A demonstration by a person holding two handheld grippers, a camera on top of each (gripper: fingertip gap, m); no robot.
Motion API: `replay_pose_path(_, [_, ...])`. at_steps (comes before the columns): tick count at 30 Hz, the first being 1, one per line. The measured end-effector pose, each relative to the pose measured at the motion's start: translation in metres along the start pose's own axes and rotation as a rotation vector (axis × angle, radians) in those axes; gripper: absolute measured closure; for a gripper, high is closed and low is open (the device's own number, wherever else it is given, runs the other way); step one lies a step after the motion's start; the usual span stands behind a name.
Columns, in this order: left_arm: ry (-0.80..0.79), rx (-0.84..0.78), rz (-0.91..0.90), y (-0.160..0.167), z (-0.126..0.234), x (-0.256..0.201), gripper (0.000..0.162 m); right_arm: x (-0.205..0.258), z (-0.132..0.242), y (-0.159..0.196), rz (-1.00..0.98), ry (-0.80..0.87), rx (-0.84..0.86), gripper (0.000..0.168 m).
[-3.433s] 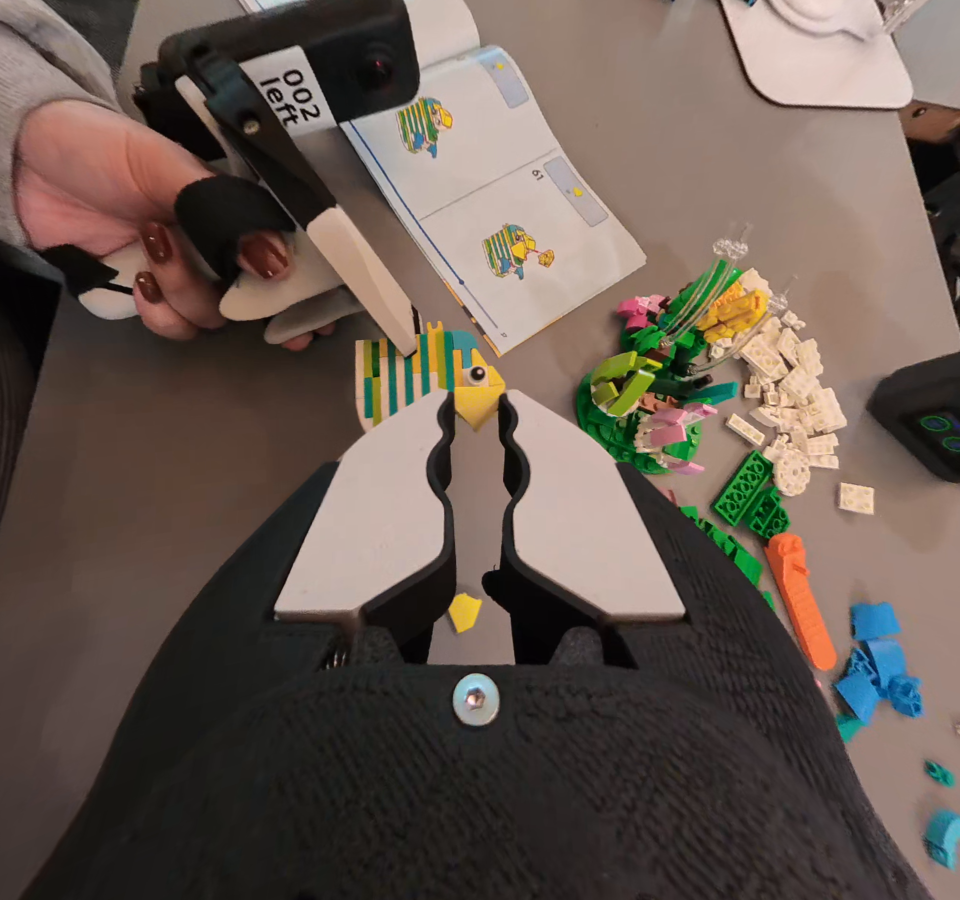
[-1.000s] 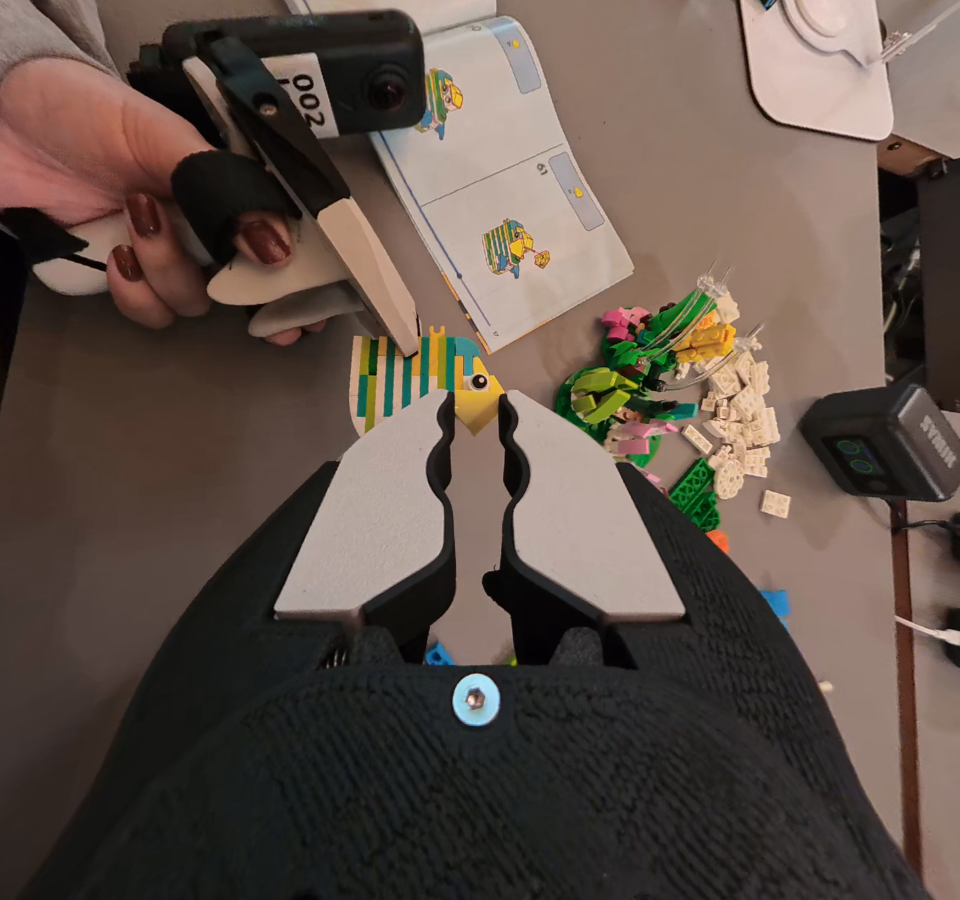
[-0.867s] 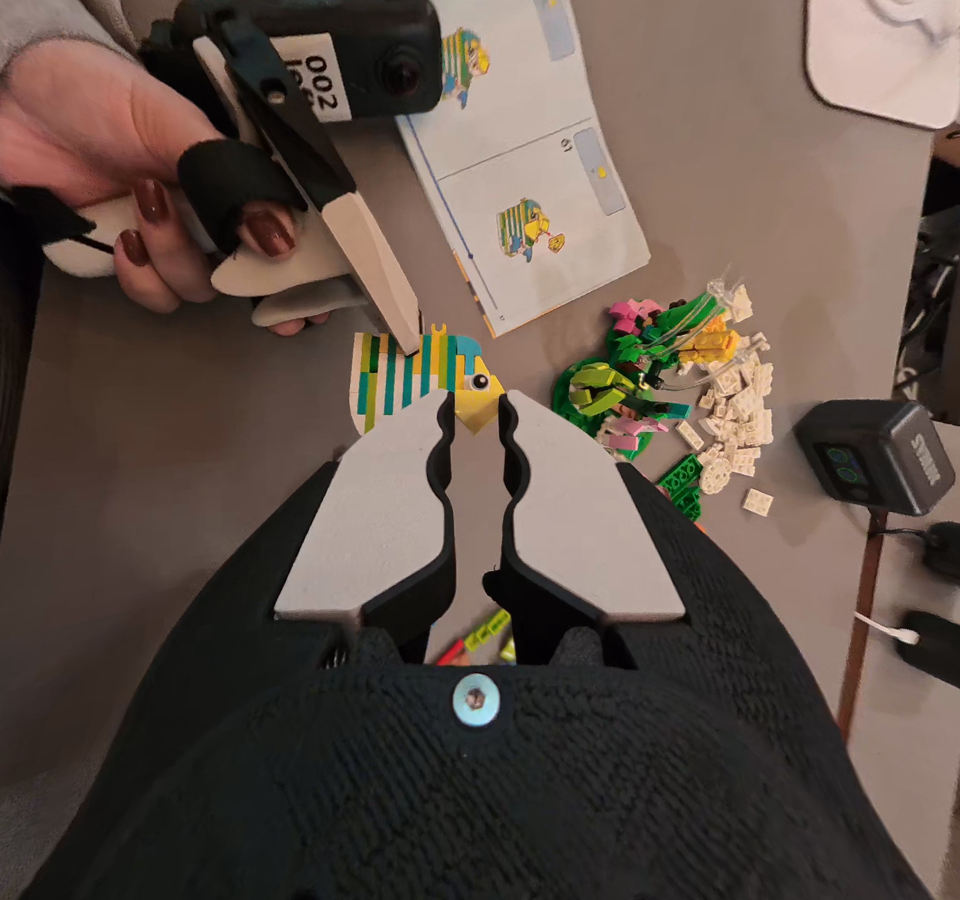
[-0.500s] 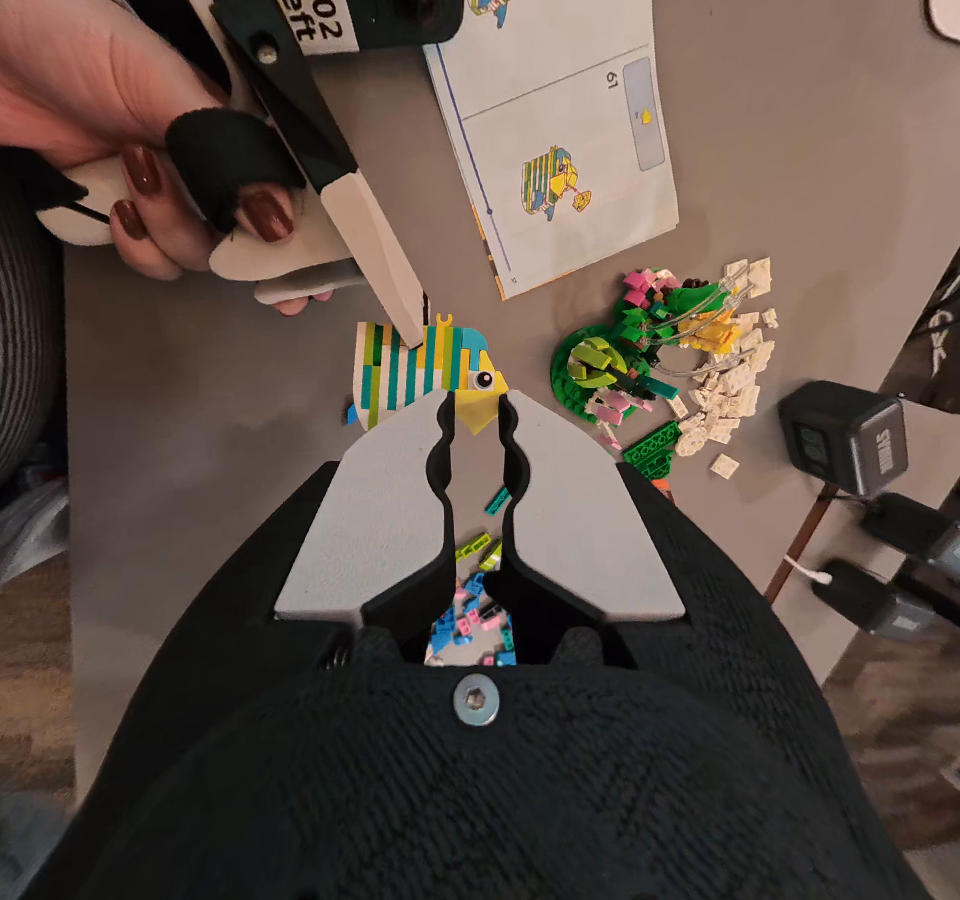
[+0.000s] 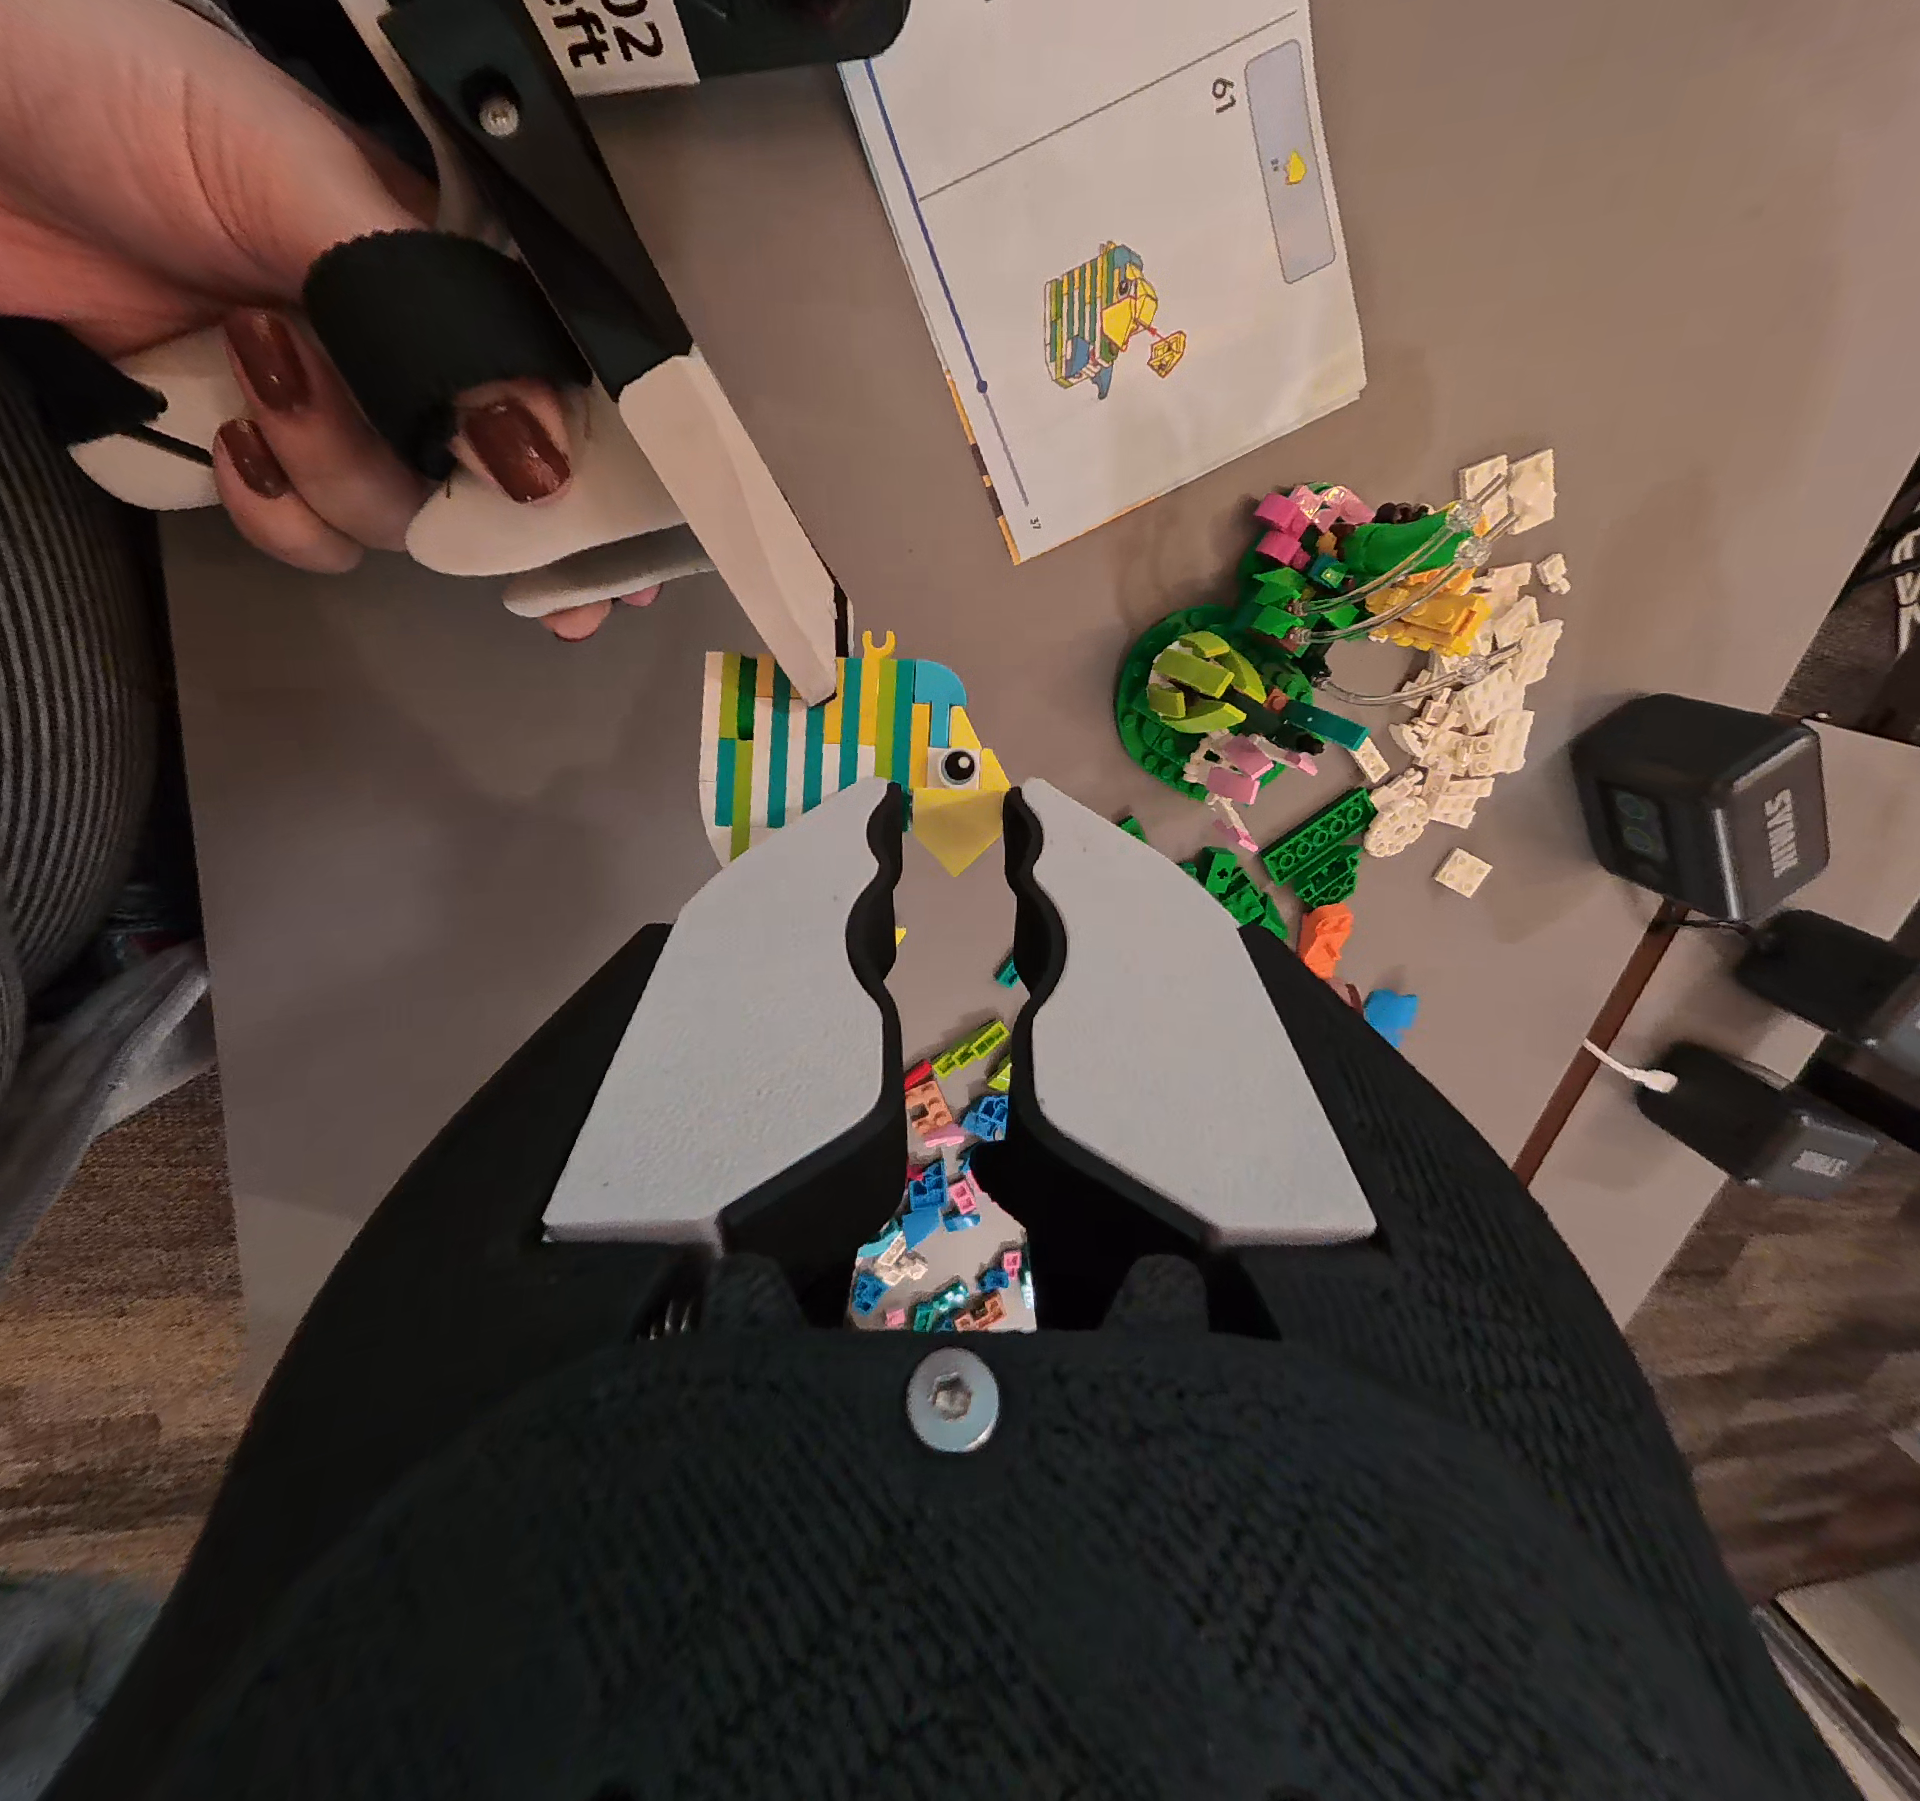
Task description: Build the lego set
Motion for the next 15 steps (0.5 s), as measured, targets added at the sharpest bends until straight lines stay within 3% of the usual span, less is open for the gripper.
replay_pose_path(9, [0.015, 0.005, -0.002, 0.001, -0.001, -0.002, 0.155, -0.001, 0.005, 0.003, -0.041, 0.012, -0.032, 0.144])
replay_pose_path(15, [0.029, 0.001, 0.015, 0.000, 0.000, -0.002, 0.155, -0.012, 0.033, 0.016, -0.095, 0.096, -0.245, 0.135])
Point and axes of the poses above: each gripper's, where its closed fingertips meet, z back along the fingers, y out of its underside, x = y × z across the jaws, the point moved 8 cm from there along z, back along the fingers, and after that the axes turned 9 degrees about y, right-handed, at the moved point
